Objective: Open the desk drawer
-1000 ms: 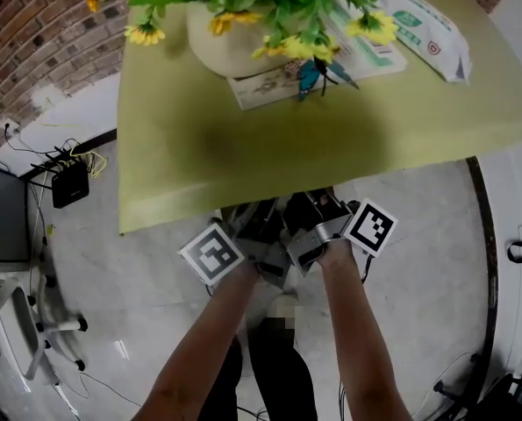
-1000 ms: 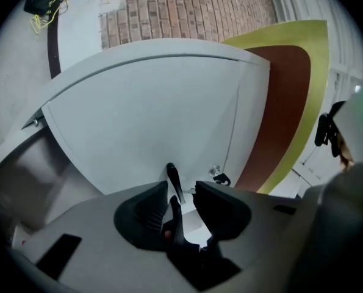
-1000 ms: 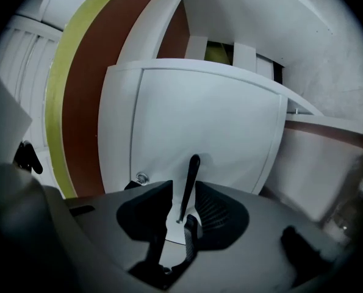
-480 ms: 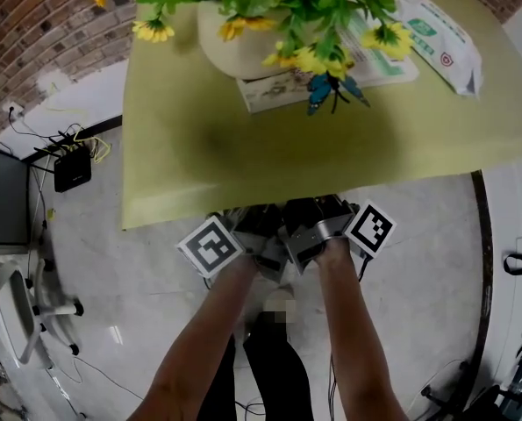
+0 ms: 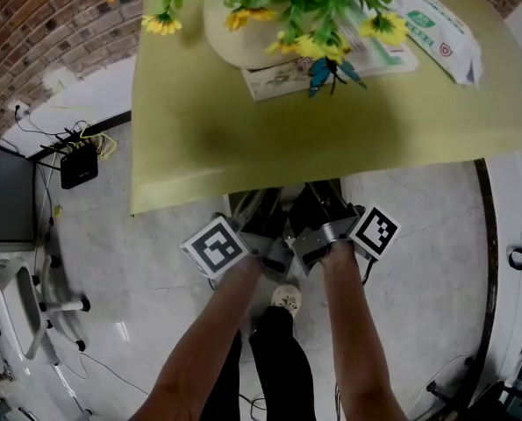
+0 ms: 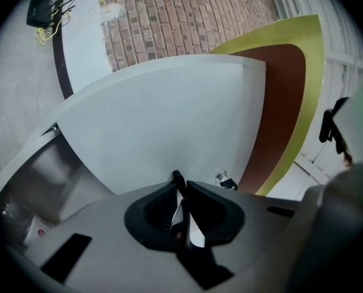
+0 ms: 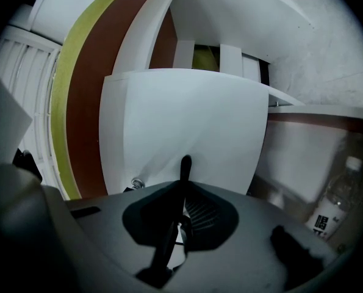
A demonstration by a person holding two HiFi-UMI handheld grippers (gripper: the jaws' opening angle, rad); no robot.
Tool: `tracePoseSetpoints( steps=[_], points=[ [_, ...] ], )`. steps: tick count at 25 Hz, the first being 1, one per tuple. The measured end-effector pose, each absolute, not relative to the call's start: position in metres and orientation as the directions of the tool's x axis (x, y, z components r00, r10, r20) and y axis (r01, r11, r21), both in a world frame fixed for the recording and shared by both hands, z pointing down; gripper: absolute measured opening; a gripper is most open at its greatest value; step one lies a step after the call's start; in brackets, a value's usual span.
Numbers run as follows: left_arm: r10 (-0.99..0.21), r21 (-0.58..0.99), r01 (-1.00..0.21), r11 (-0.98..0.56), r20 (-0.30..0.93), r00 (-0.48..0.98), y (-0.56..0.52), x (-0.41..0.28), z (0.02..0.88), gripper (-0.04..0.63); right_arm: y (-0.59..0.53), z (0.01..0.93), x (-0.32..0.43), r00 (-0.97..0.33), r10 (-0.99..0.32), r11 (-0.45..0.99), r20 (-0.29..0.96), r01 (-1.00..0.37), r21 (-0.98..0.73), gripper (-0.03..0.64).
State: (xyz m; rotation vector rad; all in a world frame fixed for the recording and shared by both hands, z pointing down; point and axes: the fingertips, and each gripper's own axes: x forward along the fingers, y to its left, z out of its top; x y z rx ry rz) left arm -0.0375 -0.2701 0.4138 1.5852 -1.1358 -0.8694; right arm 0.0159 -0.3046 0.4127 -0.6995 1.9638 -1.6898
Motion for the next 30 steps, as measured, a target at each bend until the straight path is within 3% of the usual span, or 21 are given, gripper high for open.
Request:
tracePoseSetpoints(
  steps=[16, 30],
  points=[
    [-0.924, 0.955, -0.294, -0.048, 0.069, 0.377, -0.215, -0.011, 0.416, 0.055, -0.251, 0.413, 0.044, -0.758, -0.652, 0.128, 0.010, -0.123, -0.984, 0.034],
    [-0.902, 0.952, -0.299, -0.068, 0.069, 0.425, -0.179, 0.015, 0.409, 0.054, -0.214, 0.410, 0.067, -0.758, -0.651, 0.154, 0.048, -0.193, -0.969, 0.040]
  ],
)
